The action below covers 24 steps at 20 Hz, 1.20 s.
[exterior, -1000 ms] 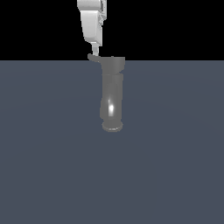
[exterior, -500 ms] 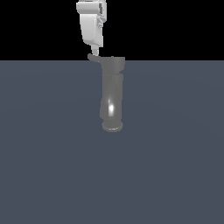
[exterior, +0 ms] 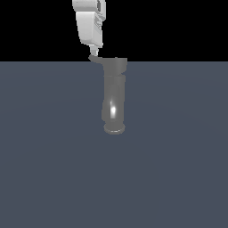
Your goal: Turn on the faucet by rotating a designated handle.
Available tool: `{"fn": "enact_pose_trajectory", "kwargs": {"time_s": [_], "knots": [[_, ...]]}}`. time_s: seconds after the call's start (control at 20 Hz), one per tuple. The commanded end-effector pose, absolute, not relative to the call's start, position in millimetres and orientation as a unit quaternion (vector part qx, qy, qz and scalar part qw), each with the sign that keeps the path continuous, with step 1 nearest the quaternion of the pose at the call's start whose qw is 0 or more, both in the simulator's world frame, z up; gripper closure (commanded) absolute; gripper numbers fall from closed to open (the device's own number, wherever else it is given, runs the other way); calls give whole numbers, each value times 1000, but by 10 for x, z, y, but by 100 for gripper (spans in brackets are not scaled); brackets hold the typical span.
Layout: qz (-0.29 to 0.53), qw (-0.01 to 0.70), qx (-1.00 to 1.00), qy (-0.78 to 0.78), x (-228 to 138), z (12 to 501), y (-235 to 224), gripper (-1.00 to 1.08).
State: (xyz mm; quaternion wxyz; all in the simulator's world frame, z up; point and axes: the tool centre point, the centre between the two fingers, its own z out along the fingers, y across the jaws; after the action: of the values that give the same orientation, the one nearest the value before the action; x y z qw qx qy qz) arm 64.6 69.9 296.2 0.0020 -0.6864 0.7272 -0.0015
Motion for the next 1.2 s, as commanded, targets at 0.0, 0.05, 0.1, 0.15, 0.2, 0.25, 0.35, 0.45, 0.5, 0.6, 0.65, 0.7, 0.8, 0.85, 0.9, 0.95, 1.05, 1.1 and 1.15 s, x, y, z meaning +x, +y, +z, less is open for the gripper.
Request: {"fn": "enact_pose_trajectory", "kwargs": {"time_s": [0.0, 0.05, 0.1, 0.15, 0.2, 0.25, 0.35, 0.45, 0.5, 0.6, 0.65, 0.7, 0.8, 0.85, 0.9, 0.95, 1.05, 1.1, 1.15], "knots": [[0, 0, -687, 727, 553, 2961, 731, 108], [0, 0, -687, 727, 526, 2961, 740, 108], [0, 0, -687, 727, 498, 2961, 750, 108], [0, 0, -687, 727, 470, 2961, 760, 108], [0, 0, -687, 727, 442, 2961, 769, 108], [0, 0, -687, 727, 414, 2961, 779, 108], [0, 0, -687, 727, 358, 2962, 797, 108], [0, 0, -687, 727, 300, 2962, 817, 108], [0, 0, -687, 727, 272, 2962, 827, 108], [-3, 2, -688, 726, 327, 2961, 836, 108], [-3, 2, -688, 726, 298, 2963, 825, 108], [-2, 2, -688, 726, 270, 2961, 812, 108], [-2, 2, -687, 726, 212, 2962, 787, 108], [-2, 2, -687, 726, 184, 2961, 774, 108], [-2, 2, -687, 726, 156, 2960, 761, 108], [-2, 2, -687, 726, 126, 2961, 749, 108], [-2, 1, -687, 726, 68, 2960, 723, 108], [-2, 1, -687, 726, 38, 2961, 710, 108], [-1, 1, -687, 726, 9, 2960, 697, 108]]}}
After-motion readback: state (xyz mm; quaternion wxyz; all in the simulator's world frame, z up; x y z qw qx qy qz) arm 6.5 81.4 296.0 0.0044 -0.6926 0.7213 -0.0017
